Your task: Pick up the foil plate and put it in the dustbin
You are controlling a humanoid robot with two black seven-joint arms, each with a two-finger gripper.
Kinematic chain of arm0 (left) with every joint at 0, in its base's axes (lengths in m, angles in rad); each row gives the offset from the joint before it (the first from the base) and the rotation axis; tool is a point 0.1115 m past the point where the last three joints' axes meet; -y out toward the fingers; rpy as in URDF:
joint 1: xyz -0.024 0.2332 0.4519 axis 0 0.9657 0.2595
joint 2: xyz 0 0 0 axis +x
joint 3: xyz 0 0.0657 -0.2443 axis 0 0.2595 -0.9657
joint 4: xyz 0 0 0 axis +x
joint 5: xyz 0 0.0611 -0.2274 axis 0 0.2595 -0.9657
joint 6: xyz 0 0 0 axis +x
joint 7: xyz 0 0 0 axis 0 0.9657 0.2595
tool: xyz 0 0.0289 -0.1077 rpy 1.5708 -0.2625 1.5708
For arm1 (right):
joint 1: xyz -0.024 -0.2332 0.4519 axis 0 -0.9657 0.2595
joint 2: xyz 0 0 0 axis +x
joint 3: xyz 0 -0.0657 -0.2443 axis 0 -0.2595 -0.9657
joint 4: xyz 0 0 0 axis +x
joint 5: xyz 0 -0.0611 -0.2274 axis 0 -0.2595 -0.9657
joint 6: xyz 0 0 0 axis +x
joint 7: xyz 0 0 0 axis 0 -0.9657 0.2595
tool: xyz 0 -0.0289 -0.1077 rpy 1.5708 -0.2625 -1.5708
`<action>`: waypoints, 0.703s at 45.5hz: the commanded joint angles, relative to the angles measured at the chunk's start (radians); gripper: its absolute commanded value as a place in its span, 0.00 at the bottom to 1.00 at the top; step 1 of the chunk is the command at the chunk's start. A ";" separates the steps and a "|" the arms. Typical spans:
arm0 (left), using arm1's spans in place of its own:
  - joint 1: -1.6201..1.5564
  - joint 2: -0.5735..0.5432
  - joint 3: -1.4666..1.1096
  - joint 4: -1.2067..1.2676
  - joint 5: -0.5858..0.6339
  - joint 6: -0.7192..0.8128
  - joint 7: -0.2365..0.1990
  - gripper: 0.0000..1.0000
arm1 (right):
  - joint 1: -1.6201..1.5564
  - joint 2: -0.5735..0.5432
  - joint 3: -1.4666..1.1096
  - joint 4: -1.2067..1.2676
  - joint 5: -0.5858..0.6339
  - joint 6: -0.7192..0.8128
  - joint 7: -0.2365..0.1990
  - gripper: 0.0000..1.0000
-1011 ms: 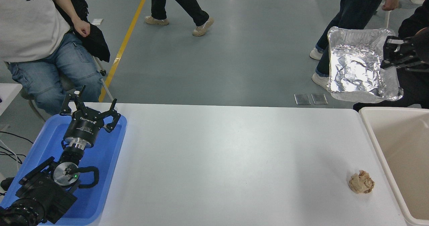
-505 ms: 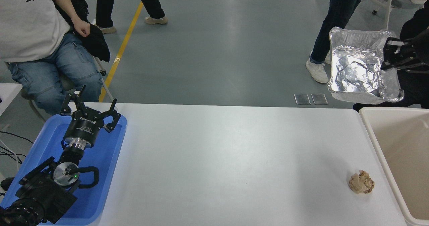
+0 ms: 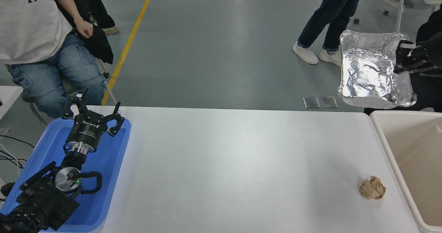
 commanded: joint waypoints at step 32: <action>0.000 0.000 0.000 0.000 0.000 0.000 0.000 1.00 | -1.052 0.037 0.427 -0.808 0.017 -0.423 -0.018 0.00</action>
